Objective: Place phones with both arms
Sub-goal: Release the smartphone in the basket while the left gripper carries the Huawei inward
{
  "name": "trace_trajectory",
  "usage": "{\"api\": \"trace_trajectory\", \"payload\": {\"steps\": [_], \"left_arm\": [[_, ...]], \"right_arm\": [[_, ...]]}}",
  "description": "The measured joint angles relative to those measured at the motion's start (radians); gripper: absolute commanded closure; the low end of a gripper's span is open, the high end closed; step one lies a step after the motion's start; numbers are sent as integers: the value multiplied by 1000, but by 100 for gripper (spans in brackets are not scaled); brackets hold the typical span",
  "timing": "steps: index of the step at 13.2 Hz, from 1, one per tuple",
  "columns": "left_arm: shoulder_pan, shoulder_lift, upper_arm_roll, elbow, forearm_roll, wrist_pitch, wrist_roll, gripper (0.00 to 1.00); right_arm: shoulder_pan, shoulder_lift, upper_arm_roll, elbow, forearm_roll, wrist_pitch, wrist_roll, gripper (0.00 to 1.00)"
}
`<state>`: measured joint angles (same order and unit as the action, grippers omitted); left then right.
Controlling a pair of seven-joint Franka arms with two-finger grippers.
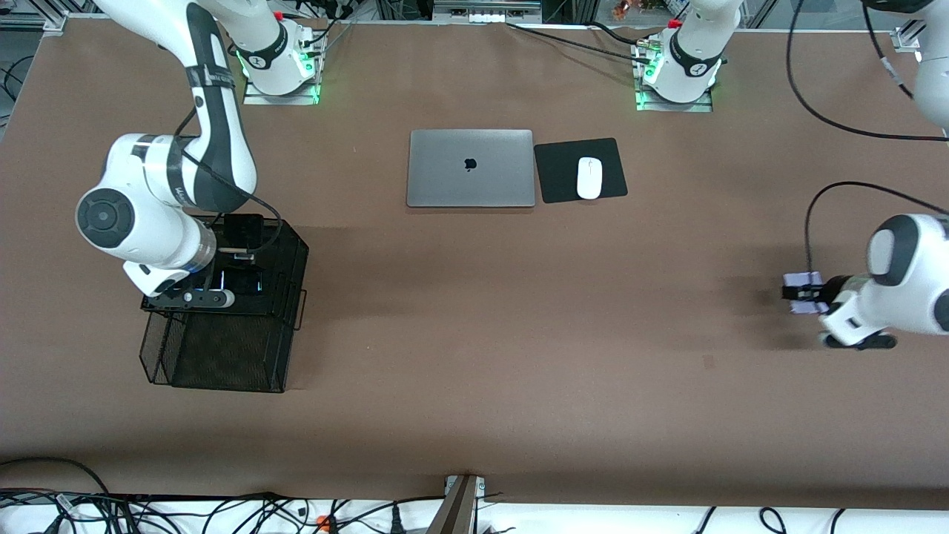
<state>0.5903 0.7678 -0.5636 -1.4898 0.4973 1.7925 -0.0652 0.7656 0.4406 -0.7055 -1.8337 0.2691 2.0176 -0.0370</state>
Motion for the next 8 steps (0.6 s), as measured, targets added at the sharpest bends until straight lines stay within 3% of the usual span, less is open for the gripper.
{"api": "trace_trajectory", "payload": {"steps": [2, 3, 4, 5, 8], "left_arm": [[-137, -3, -1, 24, -96, -11, -24, 48], [-192, -3, -1, 27, -171, -9, -30, 48], [-237, -2, -1, 34, -263, -4, -30, 50], [-275, -1, -1, 42, -361, 3, -30, 53], [-410, 3, -5, 49, -505, 77, -30, 53]], "right_arm": [[-4, 12, -1, -4, 5, 25, 0, 100], [-6, 19, -2, -4, 16, 37, 0, 86], [-7, 26, -3, -4, 30, 44, 0, 30], [-7, 29, -3, -3, 41, 50, 0, 0], [-7, 29, -4, 9, 57, 54, 0, 0]]}}
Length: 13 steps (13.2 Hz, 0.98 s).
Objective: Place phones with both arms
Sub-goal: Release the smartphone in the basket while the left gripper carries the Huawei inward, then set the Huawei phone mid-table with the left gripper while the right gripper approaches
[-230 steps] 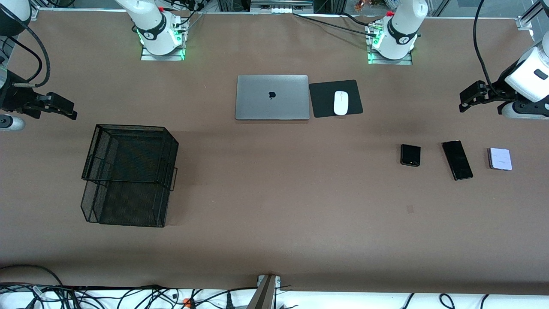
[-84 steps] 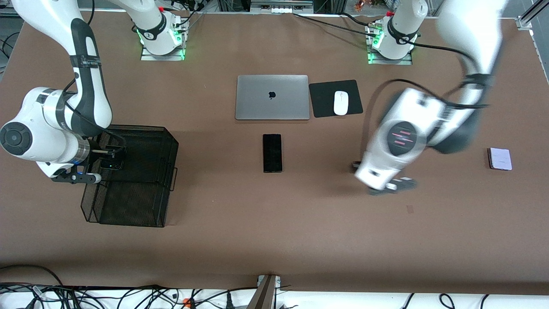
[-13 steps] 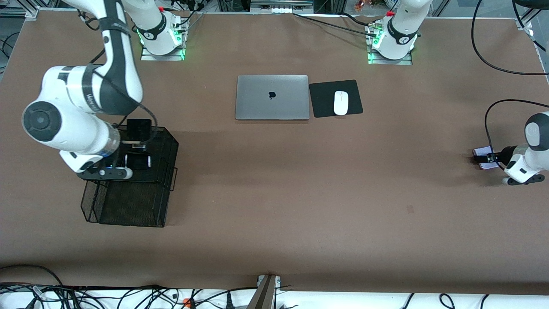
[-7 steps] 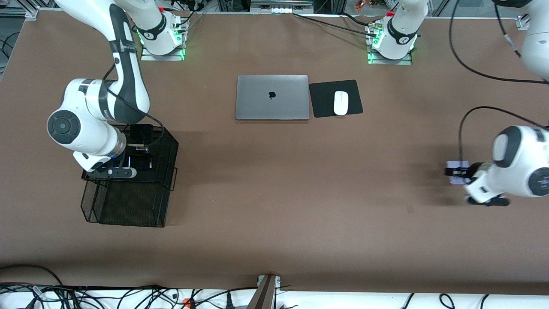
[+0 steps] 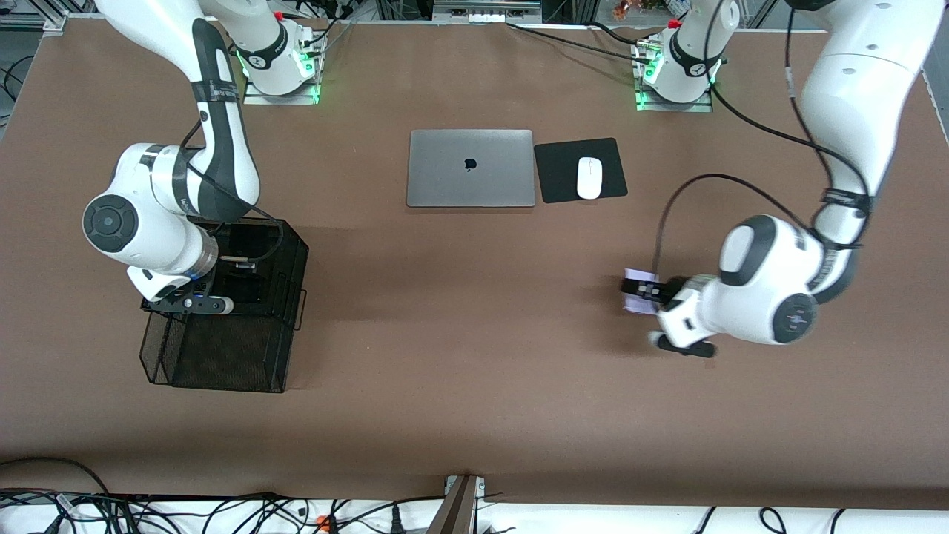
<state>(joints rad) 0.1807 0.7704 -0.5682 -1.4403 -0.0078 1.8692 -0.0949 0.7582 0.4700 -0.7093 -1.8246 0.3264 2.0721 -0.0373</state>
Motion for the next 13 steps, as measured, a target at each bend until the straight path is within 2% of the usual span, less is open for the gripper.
{"api": "trace_trajectory", "payload": {"steps": [2, 5, 7, 8, 9, 10, 13], "left_arm": [[-137, 15, 3, 0, -7, 109, -64, 52], [-319, 67, 23, -2, -7, 292, -269, 50], [-434, 107, 88, -3, -7, 412, -360, 37], [-491, 126, 130, -2, -7, 452, -389, 6], [-540, 139, 170, -2, -7, 483, -412, 0], [-572, 145, 199, -1, -7, 501, -434, 0], [-566, 125, 221, 27, -7, 485, -460, 0]], "right_arm": [[0, 0, 0, 27, 2, -1, -1, 0], [0, -6, -3, 79, 2, -36, -4, 0], [1, -11, -24, 152, 2, -148, -4, 0], [0, -14, -39, 196, 0, -209, -4, 0], [0, -18, -50, 230, -5, -251, -5, 0], [0, -20, -55, 253, -13, -277, -5, 0], [0, -20, -62, 274, -23, -300, -5, 0]]}}
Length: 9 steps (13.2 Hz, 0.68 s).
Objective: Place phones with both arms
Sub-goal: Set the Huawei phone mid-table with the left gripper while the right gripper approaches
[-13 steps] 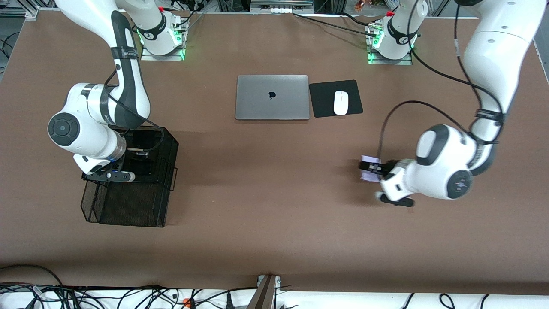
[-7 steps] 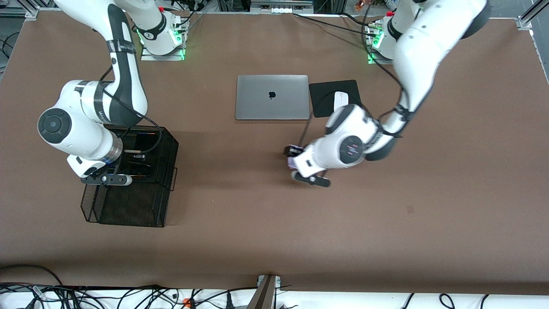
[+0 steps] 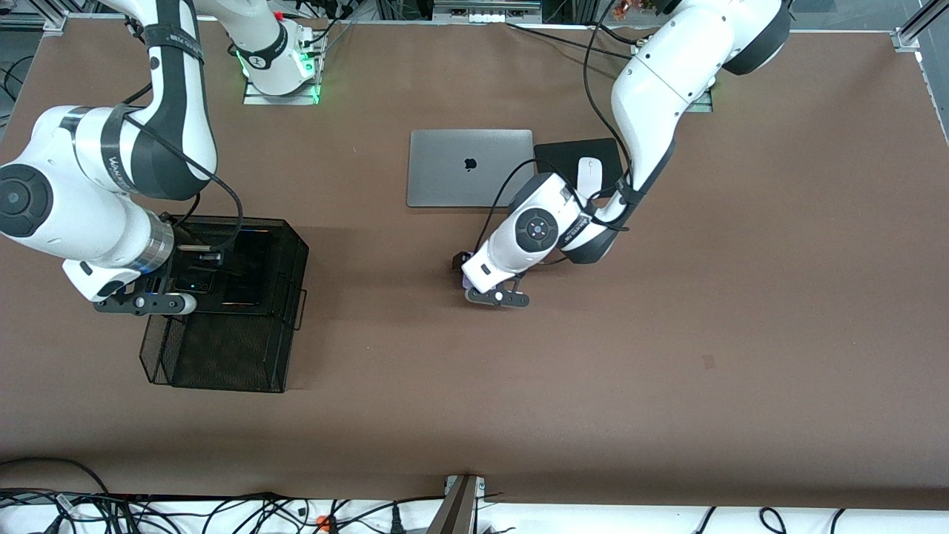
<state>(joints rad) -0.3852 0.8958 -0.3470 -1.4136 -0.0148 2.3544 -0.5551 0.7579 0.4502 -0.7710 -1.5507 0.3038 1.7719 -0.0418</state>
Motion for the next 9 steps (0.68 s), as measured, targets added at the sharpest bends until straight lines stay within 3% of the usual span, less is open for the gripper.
{"api": "trace_trajectory", "payload": {"steps": [4, 9], "left_arm": [[122, -168, 18, 44, 0, -343, 1, 0], [256, -424, 45, 46, 104, -644, 97, 0]], "right_arm": [[6, 5, 9, 0, 1, -3, 41, 0], [128, 43, 135, 15, 1, 39, 468, 0]]}}
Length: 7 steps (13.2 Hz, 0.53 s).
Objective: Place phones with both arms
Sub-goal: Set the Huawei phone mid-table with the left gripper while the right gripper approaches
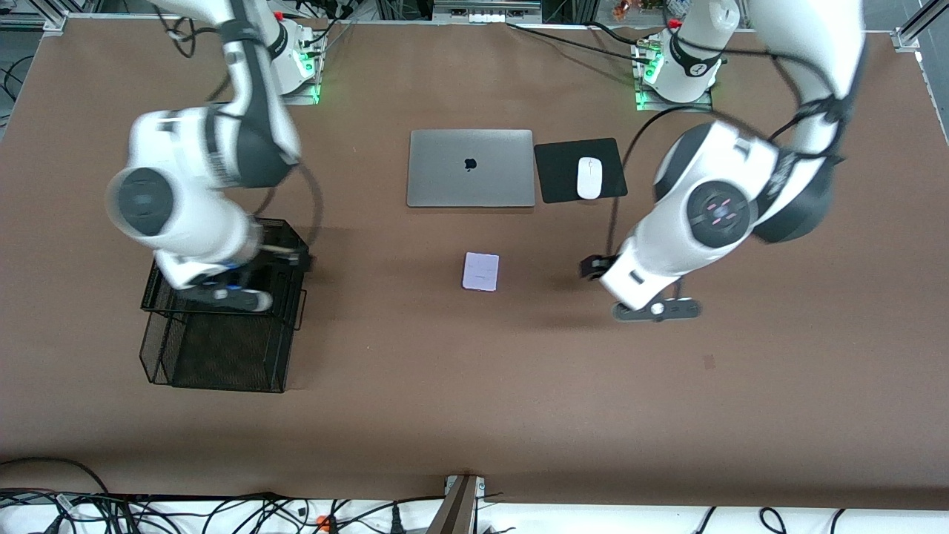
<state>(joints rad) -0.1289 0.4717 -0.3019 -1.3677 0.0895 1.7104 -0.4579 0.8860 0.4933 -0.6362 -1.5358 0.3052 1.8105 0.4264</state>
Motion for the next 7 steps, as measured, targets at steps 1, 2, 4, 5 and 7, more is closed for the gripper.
{"api": "trace_trajectory", "payload": {"steps": [1, 2, 4, 5, 7], "left_arm": [[1, -41, 16, -3, 11, -37, 32, 0], [1, -86, 40, -11, 19, -69, 76, 0], [29, -183, 104, -52, 22, -84, 193, 0], [69, -234, 122, -82, 22, -84, 234, 0], [127, -345, 149, -179, 20, -26, 274, 0]], "right_arm": [[21, 20, 42, 19, 0, 17, 97, 0], [33, 47, 90, 48, 0, 34, 193, 0], [41, 118, 185, 128, 0, 84, 373, 0], [43, 163, 229, 174, 0, 112, 460, 0], [52, 256, 291, 266, 0, 161, 597, 0]]}}
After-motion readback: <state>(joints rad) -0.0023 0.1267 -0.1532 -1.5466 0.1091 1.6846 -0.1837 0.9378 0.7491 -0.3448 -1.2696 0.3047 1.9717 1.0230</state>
